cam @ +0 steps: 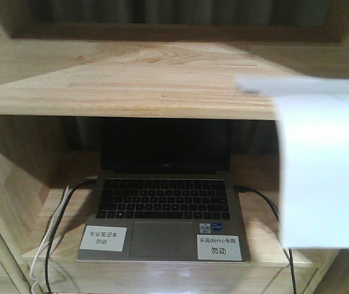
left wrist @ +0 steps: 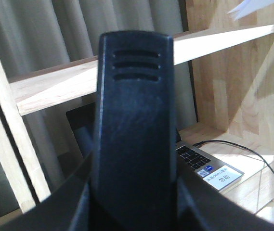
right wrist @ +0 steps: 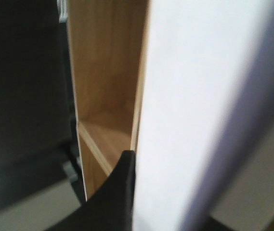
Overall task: Grab stapler and paper to desk for stapling
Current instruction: 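Pull the white paper off the shelf with the right gripper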
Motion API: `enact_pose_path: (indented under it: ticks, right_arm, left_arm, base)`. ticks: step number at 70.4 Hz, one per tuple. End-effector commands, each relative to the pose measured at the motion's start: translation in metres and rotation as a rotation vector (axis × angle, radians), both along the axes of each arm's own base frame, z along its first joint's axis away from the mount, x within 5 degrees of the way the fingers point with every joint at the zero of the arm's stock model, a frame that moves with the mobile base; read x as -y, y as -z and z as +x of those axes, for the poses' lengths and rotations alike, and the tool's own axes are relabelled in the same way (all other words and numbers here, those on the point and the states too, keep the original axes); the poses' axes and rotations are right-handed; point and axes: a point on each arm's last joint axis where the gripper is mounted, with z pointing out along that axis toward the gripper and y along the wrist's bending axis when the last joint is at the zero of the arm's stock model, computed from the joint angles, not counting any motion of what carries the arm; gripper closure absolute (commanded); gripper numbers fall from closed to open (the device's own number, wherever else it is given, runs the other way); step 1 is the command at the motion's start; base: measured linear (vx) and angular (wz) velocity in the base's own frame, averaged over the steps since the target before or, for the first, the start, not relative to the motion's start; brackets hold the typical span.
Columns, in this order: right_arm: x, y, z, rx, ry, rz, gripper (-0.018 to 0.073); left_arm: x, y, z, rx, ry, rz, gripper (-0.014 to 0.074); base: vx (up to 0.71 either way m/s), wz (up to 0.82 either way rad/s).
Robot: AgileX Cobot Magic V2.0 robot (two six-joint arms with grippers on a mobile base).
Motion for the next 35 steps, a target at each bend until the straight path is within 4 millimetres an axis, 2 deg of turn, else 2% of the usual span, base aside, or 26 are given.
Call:
enact_pose_path:
  ticks: [1,12,23,35]
  right_arm:
    - [0.011,0.009,-0.006,0.104,0.034,0.130,0.0561]
    - [0.010,0.023,-0.010,0.141,0.043,0.110,0.0561]
    - [0.002,0.025,-0.011,0.149,0.009,0.018,0.0561]
    - [0.000,0.026,-0.011,0.153,0.001,-0.008,0.0561]
  left_arm:
    - [0.000,-0.016,0.000,0.094,0.000,-0.068,0.0603]
    - [0.000,-0.016,0.000,0.094,0.000,-0.068,0.0603]
    - [0.000,-0.016,0.000,0.094,0.000,-0.068,0.0603]
    - [0.000,-0.016,0.000,0.094,0.000,-0.068,0.0603]
  base:
    - [0.00,0.00]
    - [0.00,0.00]
    - [0.00,0.00]
    - [0.00,0.00]
